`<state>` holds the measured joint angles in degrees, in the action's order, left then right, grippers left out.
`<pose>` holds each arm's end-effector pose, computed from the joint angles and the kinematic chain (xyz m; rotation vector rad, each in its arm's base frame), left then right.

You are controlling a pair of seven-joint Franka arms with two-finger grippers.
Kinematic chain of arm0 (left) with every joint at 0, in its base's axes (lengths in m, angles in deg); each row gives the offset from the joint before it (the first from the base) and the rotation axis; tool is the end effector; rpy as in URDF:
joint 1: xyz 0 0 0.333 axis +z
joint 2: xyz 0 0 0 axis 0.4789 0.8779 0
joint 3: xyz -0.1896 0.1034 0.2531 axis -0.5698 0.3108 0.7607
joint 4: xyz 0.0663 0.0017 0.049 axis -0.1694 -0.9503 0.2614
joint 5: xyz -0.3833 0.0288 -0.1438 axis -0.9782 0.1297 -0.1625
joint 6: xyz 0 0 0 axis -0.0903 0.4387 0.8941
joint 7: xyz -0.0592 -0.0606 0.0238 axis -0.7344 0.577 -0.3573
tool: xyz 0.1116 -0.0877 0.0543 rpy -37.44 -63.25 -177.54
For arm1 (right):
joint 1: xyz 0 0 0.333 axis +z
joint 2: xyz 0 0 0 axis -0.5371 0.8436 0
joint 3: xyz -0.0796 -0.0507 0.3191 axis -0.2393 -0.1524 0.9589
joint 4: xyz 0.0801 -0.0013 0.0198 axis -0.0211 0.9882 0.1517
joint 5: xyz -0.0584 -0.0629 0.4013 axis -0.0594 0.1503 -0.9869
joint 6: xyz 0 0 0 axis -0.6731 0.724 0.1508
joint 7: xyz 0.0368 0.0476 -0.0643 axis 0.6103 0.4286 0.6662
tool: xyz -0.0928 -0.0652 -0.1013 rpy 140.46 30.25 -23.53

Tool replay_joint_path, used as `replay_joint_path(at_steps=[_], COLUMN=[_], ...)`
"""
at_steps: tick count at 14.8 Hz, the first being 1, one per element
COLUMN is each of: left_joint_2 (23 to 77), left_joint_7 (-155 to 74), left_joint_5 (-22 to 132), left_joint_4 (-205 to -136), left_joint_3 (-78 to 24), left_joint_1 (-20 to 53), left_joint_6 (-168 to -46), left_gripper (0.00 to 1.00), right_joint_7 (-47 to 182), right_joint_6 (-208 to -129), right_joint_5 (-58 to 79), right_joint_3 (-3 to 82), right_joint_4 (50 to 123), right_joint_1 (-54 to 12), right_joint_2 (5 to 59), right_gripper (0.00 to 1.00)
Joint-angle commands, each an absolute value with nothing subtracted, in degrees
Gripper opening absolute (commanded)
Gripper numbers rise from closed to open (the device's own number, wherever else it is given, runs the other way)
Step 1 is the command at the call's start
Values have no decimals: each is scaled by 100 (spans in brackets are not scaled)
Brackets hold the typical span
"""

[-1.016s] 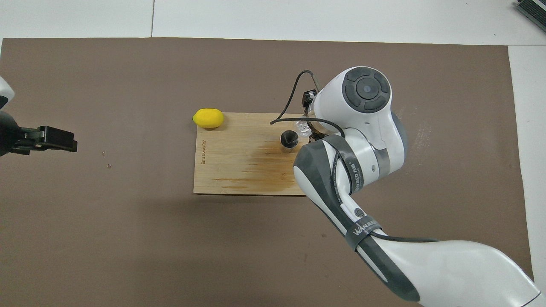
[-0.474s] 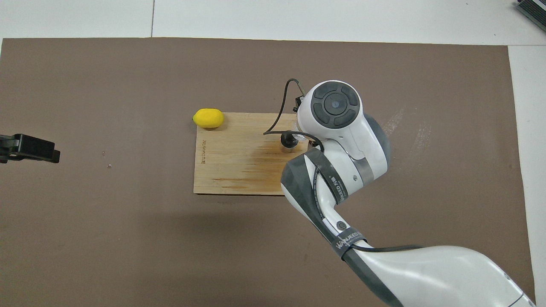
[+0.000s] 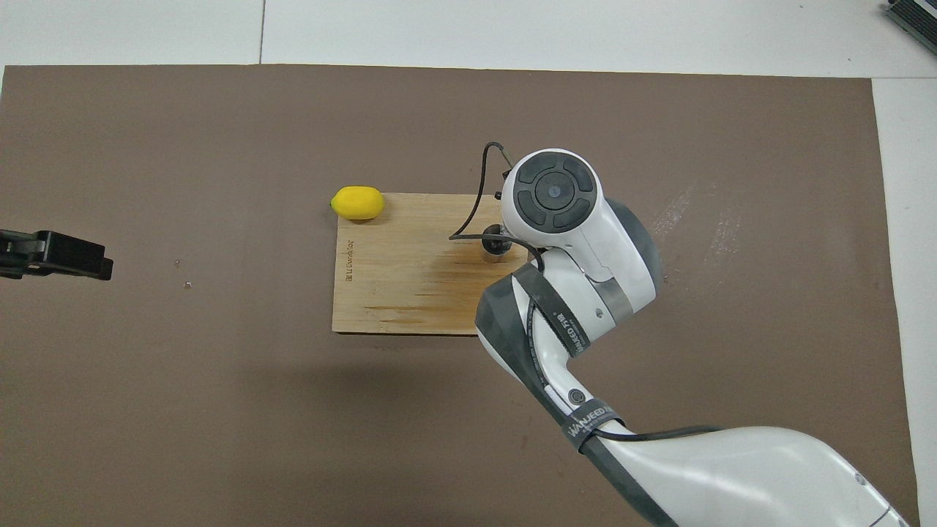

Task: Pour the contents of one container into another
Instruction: 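Tilt the glass cup with the right gripper over the metal cup, then turn the glass cup upright and carry it back with the right gripper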

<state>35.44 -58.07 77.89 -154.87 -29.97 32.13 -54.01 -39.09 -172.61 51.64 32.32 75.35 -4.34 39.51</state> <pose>0.5326 -0.0343 0.6114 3.1055 -0.1278 -0.0683 0.6318 0.3205 0.3666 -2.6187 1.6721 -0.2959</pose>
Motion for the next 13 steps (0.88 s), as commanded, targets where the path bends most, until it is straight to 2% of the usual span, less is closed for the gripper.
replay_joint_path(at_steps=[1,6,13], left_joint_2=[3485,3476,3555], left_joint_7=[-5853,-5800,-5783], left_joint_5=[7823,7823,7840], left_joint_4=[-15583,-15592,-15250], left_joint_3=[-3008,-3008,-3087], left_joint_1=[3248,3266,3274], left_joint_6=[-5404,-5387,-4921], left_gripper=[100,100,100], right_joint_7=[-3996,-3979,-3961], right_joint_6=[-17080,-16878,-16842], right_joint_5=[5314,5191,4646], right_joint_3=[3251,3269,3269], right_joint_4=[7494,7380,7283], right_joint_1=[-409,-436,-524], right_joint_2=[3916,3889,3889], right_gripper=[7,7,7])
